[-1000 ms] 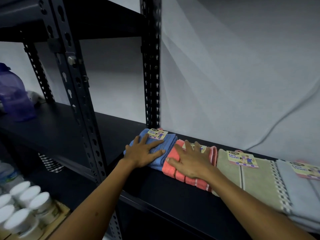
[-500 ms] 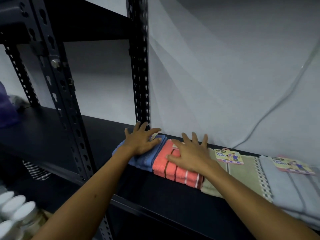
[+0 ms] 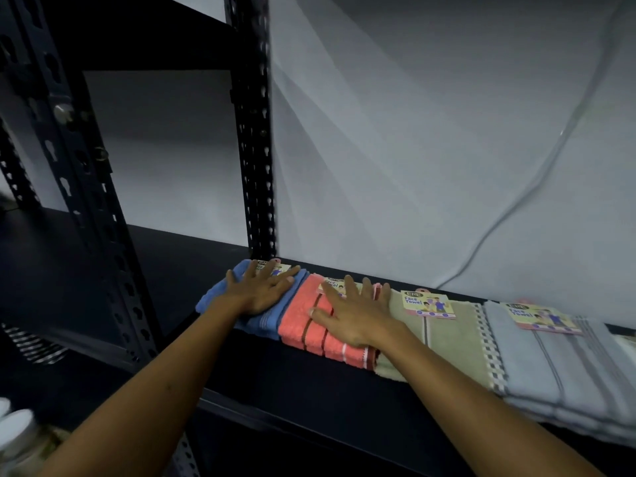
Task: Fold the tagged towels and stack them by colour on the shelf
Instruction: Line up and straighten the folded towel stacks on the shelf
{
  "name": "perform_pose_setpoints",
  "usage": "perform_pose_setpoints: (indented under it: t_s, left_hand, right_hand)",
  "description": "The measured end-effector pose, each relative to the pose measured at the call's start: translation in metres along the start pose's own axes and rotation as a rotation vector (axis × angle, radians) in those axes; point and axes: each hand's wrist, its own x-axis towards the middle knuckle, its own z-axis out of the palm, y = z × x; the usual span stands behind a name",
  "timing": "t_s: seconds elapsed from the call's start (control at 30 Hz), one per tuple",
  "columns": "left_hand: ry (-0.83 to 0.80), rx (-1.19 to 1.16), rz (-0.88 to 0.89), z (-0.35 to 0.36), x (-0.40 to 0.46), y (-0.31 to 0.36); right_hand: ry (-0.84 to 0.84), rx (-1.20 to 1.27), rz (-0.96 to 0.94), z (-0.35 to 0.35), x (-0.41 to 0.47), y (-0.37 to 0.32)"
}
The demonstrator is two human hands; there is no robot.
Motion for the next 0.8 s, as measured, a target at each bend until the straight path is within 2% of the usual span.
perform_pose_setpoints:
  t_s: [0.07, 0.13, 0.23, 0.33, 0.43, 0.53, 0.67, 0.73, 0.8]
  left_hand:
    - [0.031, -0.036, -0.001, -0.004, -0.001, 0.004]
    - [0.144, -0.044, 0.031, -0.007, -0.005, 0.017]
    - [0.259, -0.098, 0.197, -0.008, -0.019, 0.054]
    - [0.204, -0.109, 0.369, -0.003, -0.032, 0.091]
    - [0.104, -0.033, 0.42, 0.011, -0.035, 0.111]
    - [0.047, 0.065, 0.387, 0.027, -0.035, 0.111]
    - [0.012, 0.082, 0.381, 0.024, -0.038, 0.111]
    - [-0.014, 0.069, 0.36, 0.019, -0.038, 0.115]
    - [0.018, 0.022, 0.349, 0.015, -0.039, 0.124]
  right_hand:
    - [0.053, 0.08, -0.068, -0.007, -0.01, 0.009]
    - [0.168, 0.117, -0.114, -0.016, -0.027, 0.028]
    - [0.252, 0.053, -0.089, -0.023, -0.066, 0.071]
    - [0.118, -0.108, 0.002, -0.018, -0.096, 0.109]
    - [-0.028, -0.102, 0.037, -0.004, -0.106, 0.117]
    - [-0.022, -0.134, 0.05, 0.01, -0.102, 0.116]
    - [-0.037, -0.134, 0.06, 0.011, -0.098, 0.114]
    - [-0.023, -0.05, 0.024, 0.004, -0.105, 0.115]
    - [0.084, 0.131, -0.033, -0.006, -0.116, 0.12]
